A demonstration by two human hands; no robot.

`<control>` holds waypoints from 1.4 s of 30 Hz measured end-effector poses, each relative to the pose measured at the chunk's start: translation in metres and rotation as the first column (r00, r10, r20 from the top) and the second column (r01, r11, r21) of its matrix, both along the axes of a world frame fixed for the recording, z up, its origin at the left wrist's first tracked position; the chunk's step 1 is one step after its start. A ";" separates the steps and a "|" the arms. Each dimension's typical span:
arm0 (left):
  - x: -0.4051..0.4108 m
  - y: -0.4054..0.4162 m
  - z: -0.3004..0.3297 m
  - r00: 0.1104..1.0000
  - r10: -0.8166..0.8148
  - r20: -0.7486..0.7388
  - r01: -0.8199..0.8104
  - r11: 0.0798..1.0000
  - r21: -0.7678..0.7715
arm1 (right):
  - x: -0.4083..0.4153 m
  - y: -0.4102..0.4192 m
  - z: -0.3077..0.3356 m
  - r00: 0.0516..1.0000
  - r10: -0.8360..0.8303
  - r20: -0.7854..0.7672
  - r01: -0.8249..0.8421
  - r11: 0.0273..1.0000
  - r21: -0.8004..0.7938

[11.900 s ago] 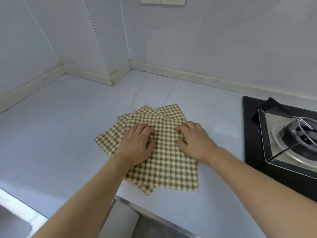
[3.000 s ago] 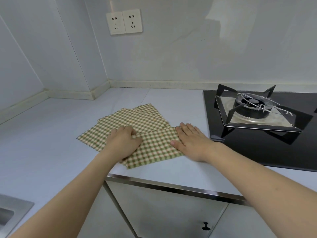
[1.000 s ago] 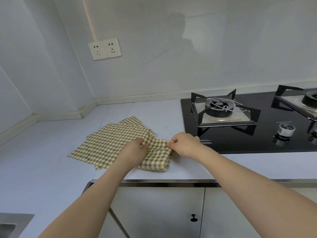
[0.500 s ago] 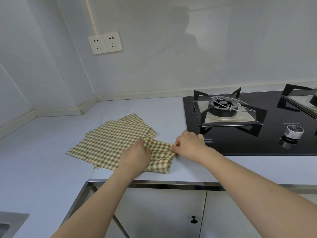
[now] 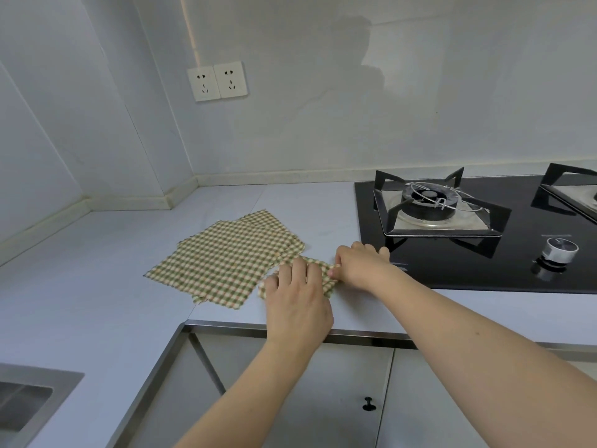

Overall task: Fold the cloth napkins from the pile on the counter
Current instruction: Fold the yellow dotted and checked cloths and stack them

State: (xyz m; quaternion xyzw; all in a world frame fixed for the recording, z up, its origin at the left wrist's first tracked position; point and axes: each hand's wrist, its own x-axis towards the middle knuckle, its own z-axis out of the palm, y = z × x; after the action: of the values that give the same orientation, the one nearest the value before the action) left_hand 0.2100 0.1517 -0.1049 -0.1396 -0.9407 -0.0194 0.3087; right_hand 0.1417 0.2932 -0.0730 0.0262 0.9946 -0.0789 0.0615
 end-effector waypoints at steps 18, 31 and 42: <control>0.002 0.005 0.013 0.869 0.154 0.471 -0.139 0.988 -0.068 | 0.004 -0.004 -0.008 0.998 -0.029 -0.049 0.029 1.000 0.001; 0.021 -0.009 0.046 0.487 0.019 0.873 0.022 0.999 -0.034 | 0.003 -0.005 -0.013 0.995 -0.025 -0.098 0.028 0.999 0.031; -0.004 -0.020 0.013 0.788 -0.008 0.616 -0.107 0.983 0.149 | 0.003 -0.002 -0.008 0.997 -0.006 -0.079 0.008 1.000 0.028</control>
State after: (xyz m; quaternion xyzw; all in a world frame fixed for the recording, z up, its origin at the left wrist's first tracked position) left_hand 0.2061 0.1315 -0.0918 -0.0730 -0.9877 -0.1385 -0.0022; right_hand 0.1447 0.2913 -0.0812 0.0274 0.9972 -0.0659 0.0214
